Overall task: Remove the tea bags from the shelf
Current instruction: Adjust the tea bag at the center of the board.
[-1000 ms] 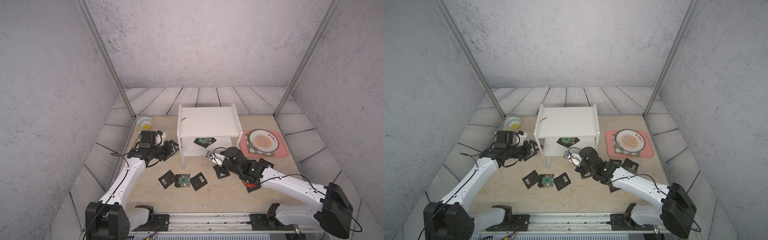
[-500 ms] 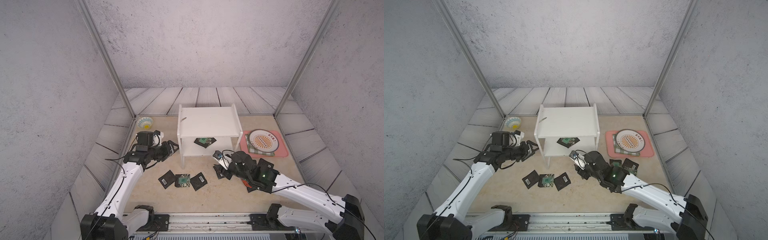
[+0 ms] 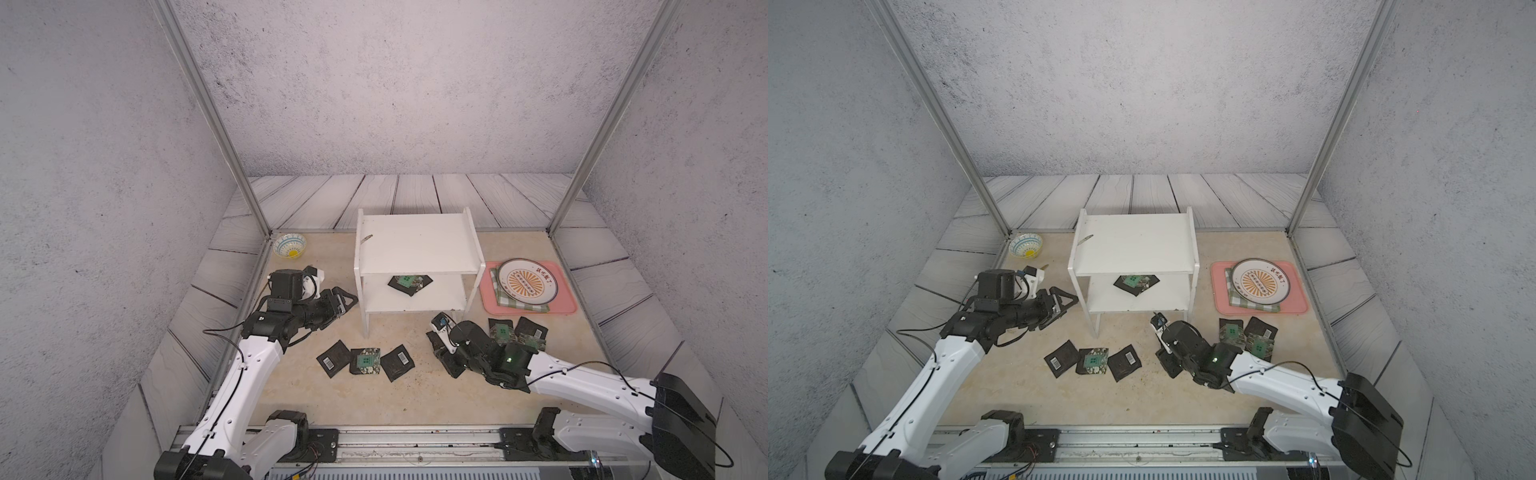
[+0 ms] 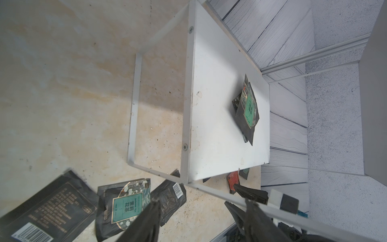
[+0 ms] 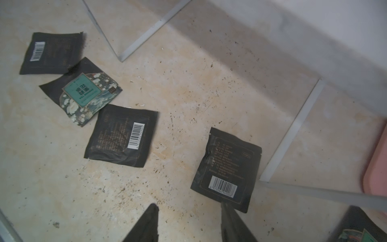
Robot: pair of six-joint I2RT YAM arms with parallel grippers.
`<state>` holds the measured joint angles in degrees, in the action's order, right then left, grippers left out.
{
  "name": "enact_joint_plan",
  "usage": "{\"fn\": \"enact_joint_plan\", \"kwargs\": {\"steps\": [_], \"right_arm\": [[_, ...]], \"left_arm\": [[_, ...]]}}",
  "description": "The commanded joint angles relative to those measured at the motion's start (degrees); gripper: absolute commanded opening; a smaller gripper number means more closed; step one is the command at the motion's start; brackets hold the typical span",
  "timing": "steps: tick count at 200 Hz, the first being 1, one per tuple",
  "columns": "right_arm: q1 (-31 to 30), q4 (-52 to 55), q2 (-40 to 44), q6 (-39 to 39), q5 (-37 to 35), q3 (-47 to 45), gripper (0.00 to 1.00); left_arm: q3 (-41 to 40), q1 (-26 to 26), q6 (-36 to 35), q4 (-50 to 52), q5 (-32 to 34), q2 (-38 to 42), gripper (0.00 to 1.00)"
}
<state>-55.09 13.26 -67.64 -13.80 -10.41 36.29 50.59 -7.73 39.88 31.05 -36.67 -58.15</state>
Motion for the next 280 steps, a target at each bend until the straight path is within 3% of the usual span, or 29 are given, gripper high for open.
{"fn": "enact_joint_plan", "kwargs": {"steps": [1,84,152,280], "right_arm": [[-0.3,-3.7,-3.3,-5.1,-3.2,-0.5,0.49],[-0.1,-11.9,-14.2,-8.6,-8.3,-0.3,0.51],[2.7,-16.8,-18.9,-12.0,-4.7,-1.3,0.52],[3.3,-15.7,-18.2,-17.9,4.2,-5.0,0.51]], "left_arm": [[-1.1,0.2,-0.6,0.3,0.4,1.1,0.67],[-2.1,0.3,-0.6,-0.4,0.9,0.9,0.67],[-2.1,0.3,-0.7,-0.4,1.1,0.7,0.67],[-2.5,0.3,-0.4,-0.3,1.3,1.3,0.67]]}}
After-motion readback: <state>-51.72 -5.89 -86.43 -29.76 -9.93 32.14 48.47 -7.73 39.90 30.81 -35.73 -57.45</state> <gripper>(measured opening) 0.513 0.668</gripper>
